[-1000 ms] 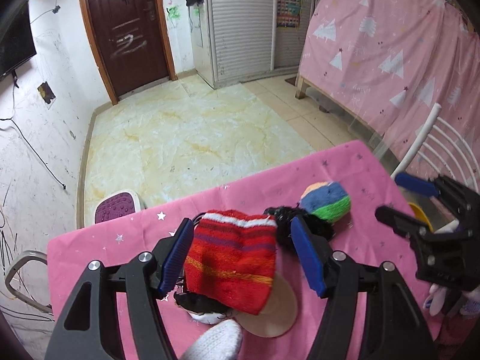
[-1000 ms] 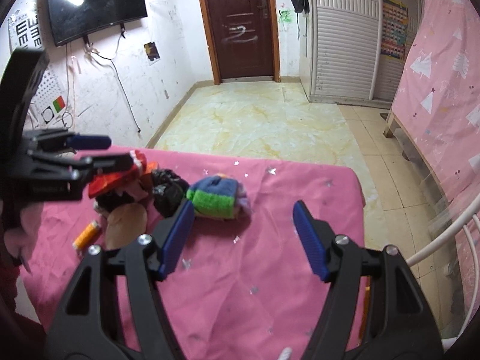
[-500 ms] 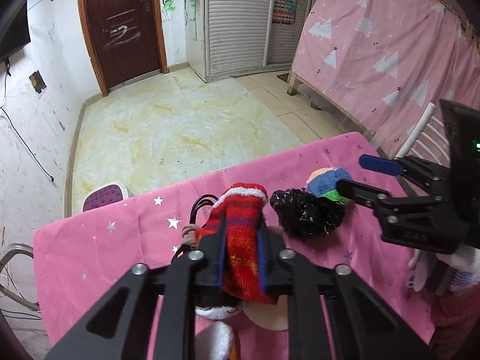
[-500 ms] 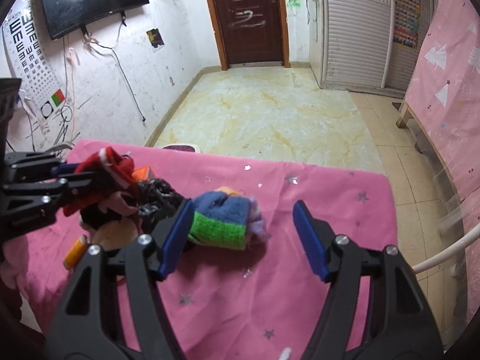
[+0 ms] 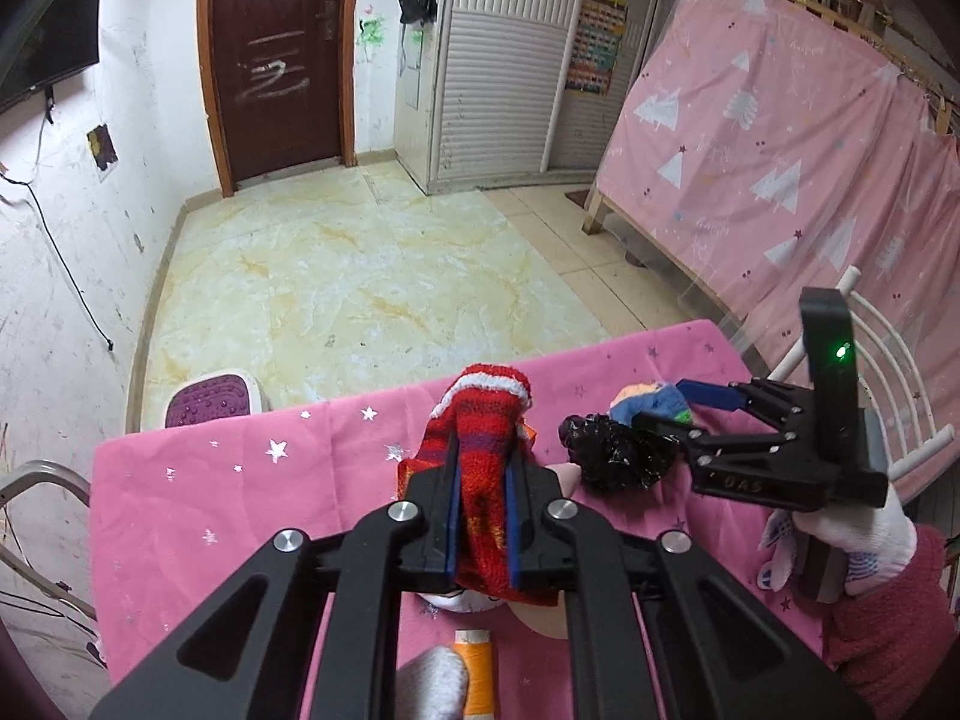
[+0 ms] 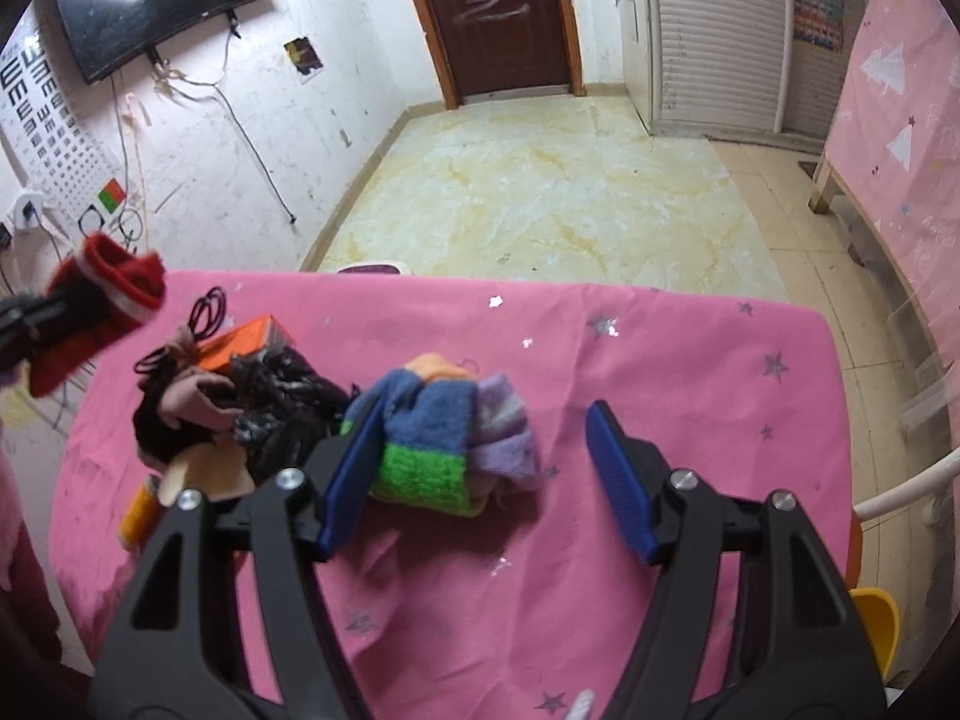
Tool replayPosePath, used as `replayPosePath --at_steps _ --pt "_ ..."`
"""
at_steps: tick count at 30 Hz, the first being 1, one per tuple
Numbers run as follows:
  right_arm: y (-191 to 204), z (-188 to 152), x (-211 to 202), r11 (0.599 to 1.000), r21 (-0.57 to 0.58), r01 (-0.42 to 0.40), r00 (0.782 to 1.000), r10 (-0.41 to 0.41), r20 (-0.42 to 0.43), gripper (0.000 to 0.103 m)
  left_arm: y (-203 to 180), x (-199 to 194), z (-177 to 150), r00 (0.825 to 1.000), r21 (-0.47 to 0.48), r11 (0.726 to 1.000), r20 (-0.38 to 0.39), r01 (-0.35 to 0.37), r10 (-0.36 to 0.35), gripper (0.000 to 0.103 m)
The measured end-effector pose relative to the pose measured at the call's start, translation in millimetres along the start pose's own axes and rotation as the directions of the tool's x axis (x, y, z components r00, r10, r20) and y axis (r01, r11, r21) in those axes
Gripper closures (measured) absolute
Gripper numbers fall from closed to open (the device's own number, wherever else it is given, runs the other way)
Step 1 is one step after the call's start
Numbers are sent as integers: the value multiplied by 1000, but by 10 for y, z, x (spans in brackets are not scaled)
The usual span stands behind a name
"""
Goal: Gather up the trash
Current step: 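Grasp the red striped sock with the left tool while the right tool grasps the blue-green knit, then carry the sock and knit over the yellow bin and open both tools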
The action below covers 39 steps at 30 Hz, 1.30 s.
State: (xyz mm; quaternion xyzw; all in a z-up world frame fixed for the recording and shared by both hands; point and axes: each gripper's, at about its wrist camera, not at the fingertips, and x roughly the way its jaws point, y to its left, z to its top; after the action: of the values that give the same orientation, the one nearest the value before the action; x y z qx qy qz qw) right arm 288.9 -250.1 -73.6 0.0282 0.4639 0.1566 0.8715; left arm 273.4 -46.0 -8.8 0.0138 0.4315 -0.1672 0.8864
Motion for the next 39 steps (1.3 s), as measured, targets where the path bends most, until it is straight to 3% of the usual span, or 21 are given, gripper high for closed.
replayPosePath --at_steps 3,5,7,16,23,39 --pt "135 -22 -5 999 -46 -5 1000 5 -4 64 -9 -66 13 1000 -10 1000 8 4 -3 100" --pt "228 -34 -40 996 -83 19 1000 -18 9 74 -31 -107 4 1000 -14 1000 11 3 -3 100" --pt "279 -53 -89 995 -93 23 999 -21 26 78 -46 -146 -13 1000 -14 1000 13 -1 1 100" --pt "163 -94 -489 999 -46 22 993 -17 114 78 -109 -356 -15 999 -4 1000 35 -10 10 100" --pt "22 -208 -843 999 -19 36 985 -32 172 78 -378 -544 6 998 34 999 69 1 -3 100" --pt "-690 -674 -1610 991 103 84 950 -111 292 77 -1447 -694 50 994 174 984 91 45 -61 100"
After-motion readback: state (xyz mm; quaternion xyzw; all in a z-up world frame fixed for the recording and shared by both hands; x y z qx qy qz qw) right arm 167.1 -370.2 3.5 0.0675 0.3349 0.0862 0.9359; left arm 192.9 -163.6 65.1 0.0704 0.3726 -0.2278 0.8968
